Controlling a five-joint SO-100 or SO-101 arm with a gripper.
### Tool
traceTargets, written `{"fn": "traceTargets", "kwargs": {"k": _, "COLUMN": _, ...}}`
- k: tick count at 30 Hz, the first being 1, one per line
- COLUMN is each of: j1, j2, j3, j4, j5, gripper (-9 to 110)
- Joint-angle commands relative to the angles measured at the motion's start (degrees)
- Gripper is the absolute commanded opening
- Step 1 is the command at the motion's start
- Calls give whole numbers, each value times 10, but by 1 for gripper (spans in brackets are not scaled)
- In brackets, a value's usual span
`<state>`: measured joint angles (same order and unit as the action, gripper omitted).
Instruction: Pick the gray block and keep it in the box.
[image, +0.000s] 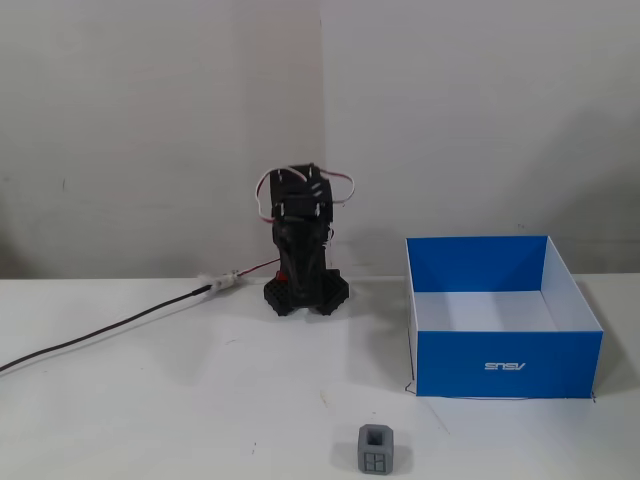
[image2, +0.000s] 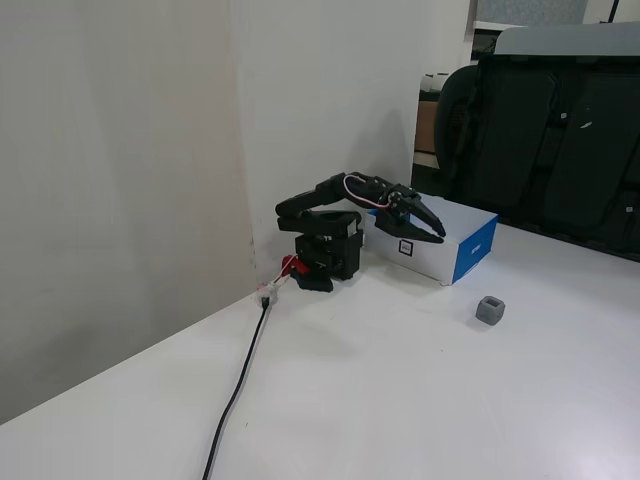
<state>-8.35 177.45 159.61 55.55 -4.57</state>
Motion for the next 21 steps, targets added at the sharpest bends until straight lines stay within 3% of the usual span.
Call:
{"fn": "traceTargets", "kwargs": {"k": 1, "j1": -24, "j2": -128, "j3": -137, "j4": 9, "j5": -11, "gripper": 0}}
{"fn": "traceTargets", "kwargs": {"k": 5, "j1": -97, "j2": -225, "j3": -204, "j4": 50, "j5": -2, "gripper": 0}}
{"fn": "traceTargets", "kwargs": {"k": 12, "j1": -85, "j2": -560, "j3": -299, "j4": 14, "j5": -4, "gripper": 0}}
{"fn": "traceTargets", "kwargs": {"k": 15, "j1": -86, "j2": -635, "j3": -342, "j4": 21, "j5": -2, "gripper": 5}}
{"fn": "traceTargets", "kwargs": {"k": 18, "j1": -97, "j2": -638, "j3": -337, "j4": 18, "j5": -1, "gripper": 21}}
{"fn": "traceTargets", "kwargs": {"k": 21, "j1": -108, "j2": -678, "j3": -341, "j4": -4, "j5": 0, "gripper": 25}}
